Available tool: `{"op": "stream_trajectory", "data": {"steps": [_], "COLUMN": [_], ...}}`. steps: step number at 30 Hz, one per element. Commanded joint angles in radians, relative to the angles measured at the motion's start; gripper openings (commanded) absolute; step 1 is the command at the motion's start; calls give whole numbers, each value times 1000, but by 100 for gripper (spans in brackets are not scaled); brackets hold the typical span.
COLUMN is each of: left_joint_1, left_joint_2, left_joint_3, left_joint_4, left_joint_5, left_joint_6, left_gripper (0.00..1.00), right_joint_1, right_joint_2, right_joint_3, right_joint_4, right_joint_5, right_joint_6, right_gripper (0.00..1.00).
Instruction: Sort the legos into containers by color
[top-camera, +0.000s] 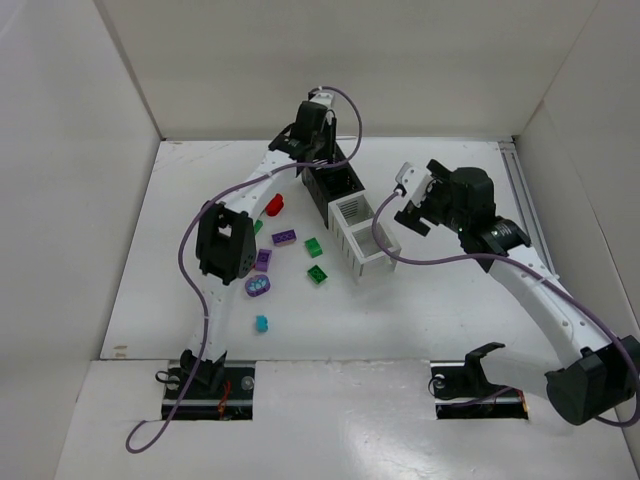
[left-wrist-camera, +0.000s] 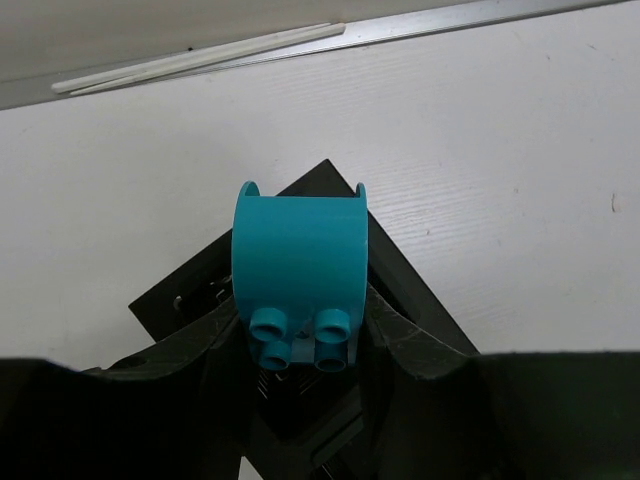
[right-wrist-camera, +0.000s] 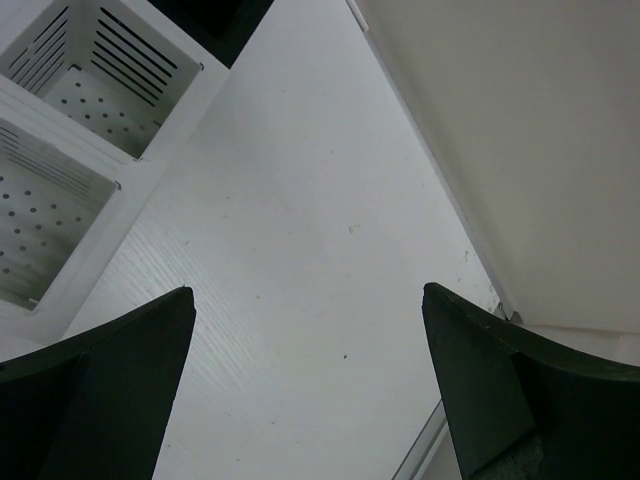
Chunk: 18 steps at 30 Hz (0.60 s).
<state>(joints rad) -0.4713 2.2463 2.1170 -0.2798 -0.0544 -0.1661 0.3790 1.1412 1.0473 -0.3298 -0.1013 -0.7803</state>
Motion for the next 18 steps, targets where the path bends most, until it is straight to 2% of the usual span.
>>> {"op": "stream_trajectory", "data": {"steps": [1, 2, 6, 13, 14, 16, 17, 18], "left_joint_1": [0, 0, 0, 0, 0, 0, 0, 0], "left_joint_2": [-91, -100, -119, -200, -220, -299, -335, -373], "left_joint_3": [-14, -14, -23, -43, -69, -98, -121, -190], "left_joint_4": [-5, -18, -39, -71, -71, -82, -82, -82], "left_joint_5": [-16, -16, -16, -16, -16, -7, -7, -18], "left_joint_6": [-6, -6, -6, -6, -6, -19, -29, -41], "left_gripper": [33, 48, 69, 73, 75, 88, 97, 100], "right_joint_1": [-6, -6, -6, -6, 26, 75, 149, 193], "right_joint_2": [-8, -8, -8, -8, -8, 2, 15, 35], "right_joint_3": [8, 8, 8, 17, 17, 26, 40, 52], "right_joint_4": [18, 18, 29, 20, 20, 20, 9, 9], "right_joint_5": [-24, -25, -34, -89, -89, -59, -34, -12], "right_joint_6": [19, 19, 10, -11, -26, -48, -57, -80], "right_gripper": [100, 100, 100, 100, 100, 100, 100, 100]}}
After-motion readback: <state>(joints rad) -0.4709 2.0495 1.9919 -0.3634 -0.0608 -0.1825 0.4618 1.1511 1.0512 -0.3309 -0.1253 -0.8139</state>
